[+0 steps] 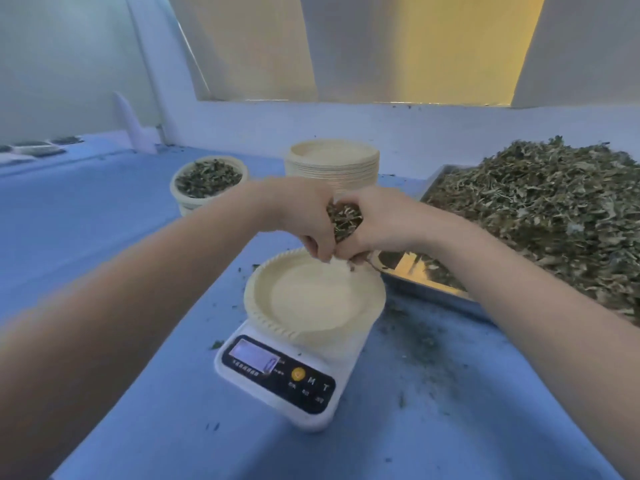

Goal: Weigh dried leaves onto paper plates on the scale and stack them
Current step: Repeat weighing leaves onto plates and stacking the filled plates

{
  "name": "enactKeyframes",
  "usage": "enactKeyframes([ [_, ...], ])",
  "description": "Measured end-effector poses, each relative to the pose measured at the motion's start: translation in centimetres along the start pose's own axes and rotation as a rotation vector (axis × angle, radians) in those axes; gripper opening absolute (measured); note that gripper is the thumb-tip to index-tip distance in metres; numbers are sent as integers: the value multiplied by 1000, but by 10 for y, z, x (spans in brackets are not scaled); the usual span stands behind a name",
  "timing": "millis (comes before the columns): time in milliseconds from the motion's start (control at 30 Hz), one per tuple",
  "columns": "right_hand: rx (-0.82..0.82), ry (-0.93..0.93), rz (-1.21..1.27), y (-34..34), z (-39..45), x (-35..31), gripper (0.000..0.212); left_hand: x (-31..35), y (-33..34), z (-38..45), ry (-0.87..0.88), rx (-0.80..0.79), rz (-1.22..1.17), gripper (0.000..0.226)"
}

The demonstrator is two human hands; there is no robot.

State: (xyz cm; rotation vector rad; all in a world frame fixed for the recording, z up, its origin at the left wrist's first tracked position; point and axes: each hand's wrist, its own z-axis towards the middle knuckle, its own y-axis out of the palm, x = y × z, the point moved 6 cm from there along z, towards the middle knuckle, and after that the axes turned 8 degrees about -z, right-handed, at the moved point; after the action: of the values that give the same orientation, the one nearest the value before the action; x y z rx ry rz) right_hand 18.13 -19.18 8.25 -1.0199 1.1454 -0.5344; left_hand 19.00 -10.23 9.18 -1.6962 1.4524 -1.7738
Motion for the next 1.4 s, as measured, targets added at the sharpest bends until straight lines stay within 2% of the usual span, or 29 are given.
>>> enactKeyframes([
  [33,-67,-5,13,10,2,-7,33,-11,1,-9,-46,-30,-45,29],
  [133,-233,43,-201,27,2,-11,62,-35,1,-25,-101,-59,-39,84],
  [200,-222,80,-322,21,0,-7,80,-37,-9,-31,-4,24,-32,94],
  [267,-162,71,-300,13,-4,-8,79,-36,-17,-35,71,98,-100,84],
  [367,-70,56,-210,3,-8,-8,61,-31,-19,-37,158,169,-182,63],
  [467,-2,65,-144,-1,-11,-5,50,-24,-13,-32,215,179,-235,46],
  [567,28,73,-139,1,-13,-1,44,-21,-8,-26,220,174,-244,39],
  [867,63,82,-199,6,-24,3,25,-22,6,-20,220,129,-242,37],
  [1033,77,94,-162,6,-32,11,25,-16,14,-18,222,129,-235,39],
  [1233,100,191,-199,-26,-63,50,25,36,44,3,283,78,-258,39],
  [1400,34,361,-484,-56,-109,109,29,99,99,42,347,-23,-211,43],
])
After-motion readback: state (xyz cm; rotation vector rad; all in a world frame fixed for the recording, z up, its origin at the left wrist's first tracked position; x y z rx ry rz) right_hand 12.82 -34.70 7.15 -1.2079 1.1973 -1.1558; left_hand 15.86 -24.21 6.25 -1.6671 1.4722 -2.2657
